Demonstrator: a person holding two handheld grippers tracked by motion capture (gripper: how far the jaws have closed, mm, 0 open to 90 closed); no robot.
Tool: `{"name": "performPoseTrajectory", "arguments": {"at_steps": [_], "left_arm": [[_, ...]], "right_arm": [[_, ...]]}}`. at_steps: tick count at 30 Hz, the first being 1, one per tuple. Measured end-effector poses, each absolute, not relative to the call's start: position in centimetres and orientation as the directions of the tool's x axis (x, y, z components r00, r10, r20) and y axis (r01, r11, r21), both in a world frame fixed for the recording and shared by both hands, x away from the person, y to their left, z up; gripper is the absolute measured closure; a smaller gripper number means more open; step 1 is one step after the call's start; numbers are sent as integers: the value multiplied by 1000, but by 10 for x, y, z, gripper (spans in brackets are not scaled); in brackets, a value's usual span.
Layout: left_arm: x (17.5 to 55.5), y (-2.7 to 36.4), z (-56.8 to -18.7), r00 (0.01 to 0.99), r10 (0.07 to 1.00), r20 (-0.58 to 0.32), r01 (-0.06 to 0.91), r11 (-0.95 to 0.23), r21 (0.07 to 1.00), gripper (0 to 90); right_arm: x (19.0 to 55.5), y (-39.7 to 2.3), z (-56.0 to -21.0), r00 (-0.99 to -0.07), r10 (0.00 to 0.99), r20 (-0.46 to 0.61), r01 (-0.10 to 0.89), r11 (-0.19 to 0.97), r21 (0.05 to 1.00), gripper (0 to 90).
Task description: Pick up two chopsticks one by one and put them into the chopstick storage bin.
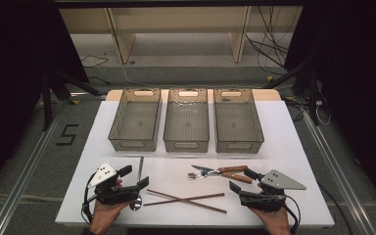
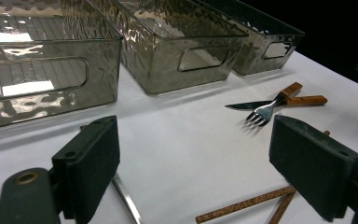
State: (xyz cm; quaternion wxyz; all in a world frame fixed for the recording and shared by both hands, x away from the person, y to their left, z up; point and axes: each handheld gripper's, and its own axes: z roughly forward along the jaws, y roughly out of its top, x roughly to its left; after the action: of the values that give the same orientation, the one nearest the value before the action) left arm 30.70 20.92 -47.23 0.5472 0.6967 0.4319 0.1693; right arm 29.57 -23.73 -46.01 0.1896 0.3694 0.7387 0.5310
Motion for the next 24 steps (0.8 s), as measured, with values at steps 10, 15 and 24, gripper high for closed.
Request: {"name": "performPoseTrajectory", "arguments": {"at_steps": [10,15,24], "left_arm": [[307,209,-472,568,790,-233,417,-32,908,160],[307,208,-472,565,791,-233,418,-31,908,160],[307,208,-473,563,794,-229,418,-35,908,160]], "right_arm": [[294,-232,-458,-677,729,101,343,191,920,301],[293,-226,-456,-697,711,97,337,204,919,311],[286,-201,-455,-786,612,92,335,297,894,372]]}}
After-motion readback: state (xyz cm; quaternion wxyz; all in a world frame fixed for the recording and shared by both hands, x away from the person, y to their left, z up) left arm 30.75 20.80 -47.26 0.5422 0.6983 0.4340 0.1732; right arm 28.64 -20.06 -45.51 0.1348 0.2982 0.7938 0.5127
